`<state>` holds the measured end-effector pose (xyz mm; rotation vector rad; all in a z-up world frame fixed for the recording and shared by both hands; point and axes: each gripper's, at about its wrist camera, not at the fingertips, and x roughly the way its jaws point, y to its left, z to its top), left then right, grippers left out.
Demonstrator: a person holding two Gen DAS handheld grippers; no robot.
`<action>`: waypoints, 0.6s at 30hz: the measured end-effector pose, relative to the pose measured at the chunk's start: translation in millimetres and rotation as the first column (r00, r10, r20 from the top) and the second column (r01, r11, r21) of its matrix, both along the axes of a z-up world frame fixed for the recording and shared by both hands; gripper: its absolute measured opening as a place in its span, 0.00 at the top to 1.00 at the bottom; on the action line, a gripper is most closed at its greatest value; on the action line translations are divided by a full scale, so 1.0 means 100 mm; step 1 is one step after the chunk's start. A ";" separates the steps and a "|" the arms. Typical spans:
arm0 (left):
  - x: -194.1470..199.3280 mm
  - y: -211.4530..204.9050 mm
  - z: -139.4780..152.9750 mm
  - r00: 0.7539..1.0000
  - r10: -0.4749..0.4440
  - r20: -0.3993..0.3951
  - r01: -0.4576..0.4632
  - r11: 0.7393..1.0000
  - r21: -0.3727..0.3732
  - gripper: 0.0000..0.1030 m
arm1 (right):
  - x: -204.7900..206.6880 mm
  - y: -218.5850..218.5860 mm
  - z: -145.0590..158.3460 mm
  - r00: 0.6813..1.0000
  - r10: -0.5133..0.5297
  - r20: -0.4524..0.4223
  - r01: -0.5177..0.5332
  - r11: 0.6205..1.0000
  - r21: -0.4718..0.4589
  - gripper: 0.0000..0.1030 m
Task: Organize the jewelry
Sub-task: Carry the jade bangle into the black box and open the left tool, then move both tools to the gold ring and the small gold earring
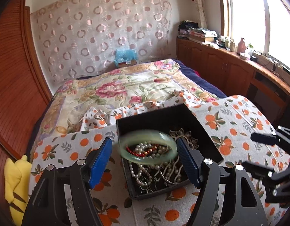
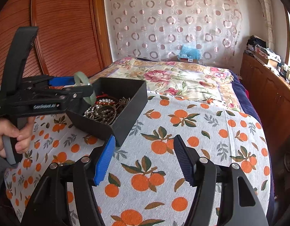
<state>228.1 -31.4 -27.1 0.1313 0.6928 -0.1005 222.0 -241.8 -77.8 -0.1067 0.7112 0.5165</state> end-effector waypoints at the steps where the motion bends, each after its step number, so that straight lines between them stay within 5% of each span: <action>1: 0.00 0.00 0.01 1.000 0.000 0.001 0.000 1.000 -0.006 0.33 | -0.01 0.01 -0.01 1.000 0.002 0.002 -0.002 1.000 -0.003 0.35; 18: -0.74 0.27 -0.07 0.999 -0.034 0.007 0.034 0.998 -0.061 0.28 | -0.40 -0.13 -0.11 1.000 0.007 -0.010 -0.007 1.000 -0.018 0.35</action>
